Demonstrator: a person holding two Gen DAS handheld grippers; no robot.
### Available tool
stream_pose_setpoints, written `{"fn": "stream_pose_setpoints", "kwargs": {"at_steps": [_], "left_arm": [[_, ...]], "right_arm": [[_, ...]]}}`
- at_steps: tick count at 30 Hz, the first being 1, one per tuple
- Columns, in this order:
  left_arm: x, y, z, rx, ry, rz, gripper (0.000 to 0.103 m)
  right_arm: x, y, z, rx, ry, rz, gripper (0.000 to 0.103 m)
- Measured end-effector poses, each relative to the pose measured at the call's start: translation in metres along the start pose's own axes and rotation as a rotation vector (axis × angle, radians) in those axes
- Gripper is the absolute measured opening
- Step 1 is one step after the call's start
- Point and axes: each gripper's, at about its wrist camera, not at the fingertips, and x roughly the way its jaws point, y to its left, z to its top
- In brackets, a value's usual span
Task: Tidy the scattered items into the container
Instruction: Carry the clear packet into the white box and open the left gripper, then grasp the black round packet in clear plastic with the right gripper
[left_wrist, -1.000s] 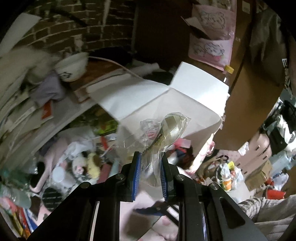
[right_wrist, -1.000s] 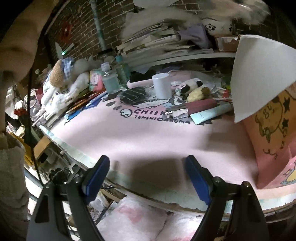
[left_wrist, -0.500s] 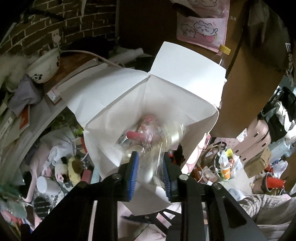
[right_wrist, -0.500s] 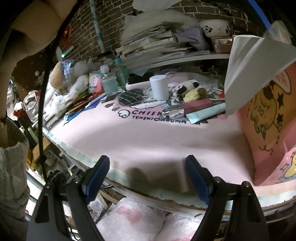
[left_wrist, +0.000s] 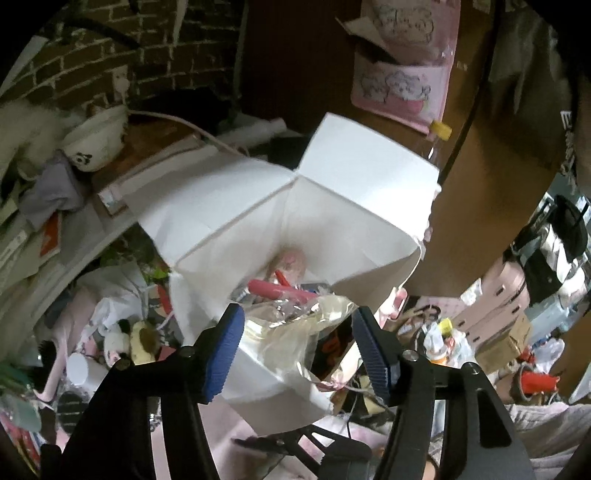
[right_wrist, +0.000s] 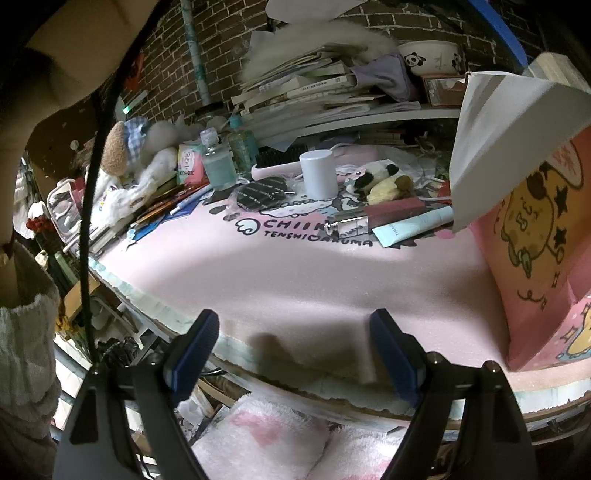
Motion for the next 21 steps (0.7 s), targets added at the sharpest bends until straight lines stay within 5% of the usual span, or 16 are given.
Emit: {"fn": "stream_pose_setpoints", "kwargs": {"at_steps": [5,15,21], "left_arm": [[-0.029,0.007,-0.012,-0.002,-0.086,0.097,0.083],[-0.067,0.038,-0.059,-0.08,-0.165,0.323,0.09],[-0.081,0.074,-0.108,-0.216,-0.183,0.368,0.091]], "right_arm": [[0.001,0.003,-0.001,-0.008,-0.006,-0.008,0.082],[0.009,0.014,0.002,-0.042,-0.009,-0.036,0.082],[0.017,0.028,0.002,-0.087,-0.003,-0.056,0.082]]}}
